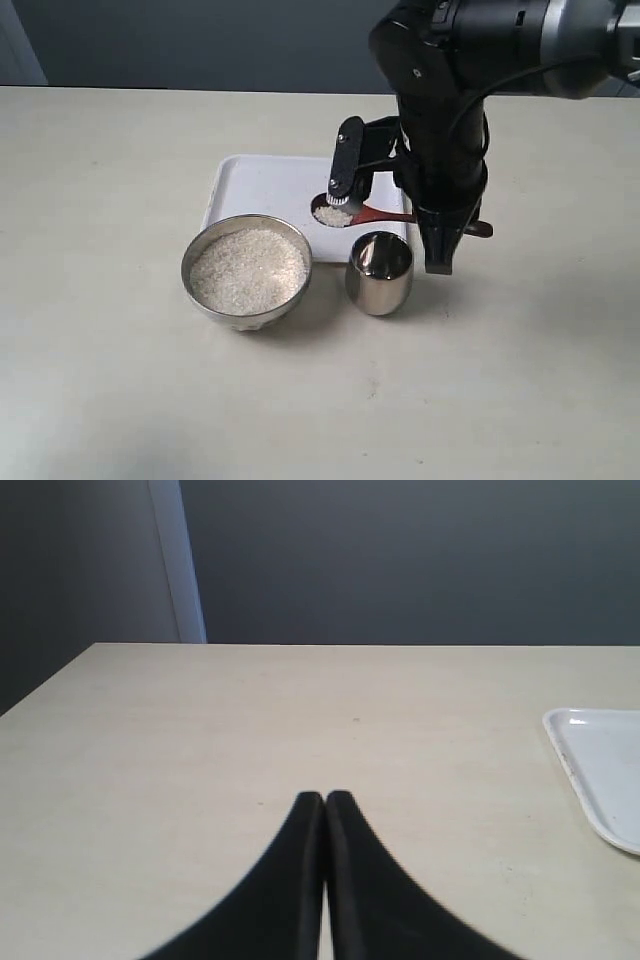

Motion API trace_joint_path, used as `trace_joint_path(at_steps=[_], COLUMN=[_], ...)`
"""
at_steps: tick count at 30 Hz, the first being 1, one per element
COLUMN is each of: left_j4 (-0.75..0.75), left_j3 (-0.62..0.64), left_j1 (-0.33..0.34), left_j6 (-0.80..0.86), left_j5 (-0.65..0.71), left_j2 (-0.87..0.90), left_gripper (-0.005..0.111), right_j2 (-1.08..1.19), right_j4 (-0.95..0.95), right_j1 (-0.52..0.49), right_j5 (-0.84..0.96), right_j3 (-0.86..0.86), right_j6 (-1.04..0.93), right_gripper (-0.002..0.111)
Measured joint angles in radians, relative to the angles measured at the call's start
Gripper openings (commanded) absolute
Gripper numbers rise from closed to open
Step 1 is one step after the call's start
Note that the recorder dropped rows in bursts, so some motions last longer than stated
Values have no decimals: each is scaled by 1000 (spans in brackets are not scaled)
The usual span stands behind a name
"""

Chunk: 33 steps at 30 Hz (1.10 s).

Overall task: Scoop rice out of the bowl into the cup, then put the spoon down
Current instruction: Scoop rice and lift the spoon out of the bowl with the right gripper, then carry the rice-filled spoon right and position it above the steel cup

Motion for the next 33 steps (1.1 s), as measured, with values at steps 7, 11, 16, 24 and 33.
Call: trace_joint_path(at_steps=[7, 11, 16, 24, 33], left_j4=[0, 0, 0, 0, 0], left_j3=[0, 0, 0, 0, 0], left_j1=[0, 0, 0, 0, 0], left_j6=[0, 0, 0, 0, 0], left_j5=[0, 0, 0, 0, 0], left_j2=[0, 0, 0, 0, 0], left_gripper=[1, 1, 1, 1, 1], right_j2=[-9, -22, -22, -22, -44], right_j4=[0, -12, -14, -27, -3], right_j1=[-31, -36, -36, -36, -106], right_j5=[0, 0, 0, 0, -2], right_j3=[44, 56, 56, 56, 56], right_j6=[0, 0, 0, 0, 0], right_gripper=[-1, -1, -1, -1, -1])
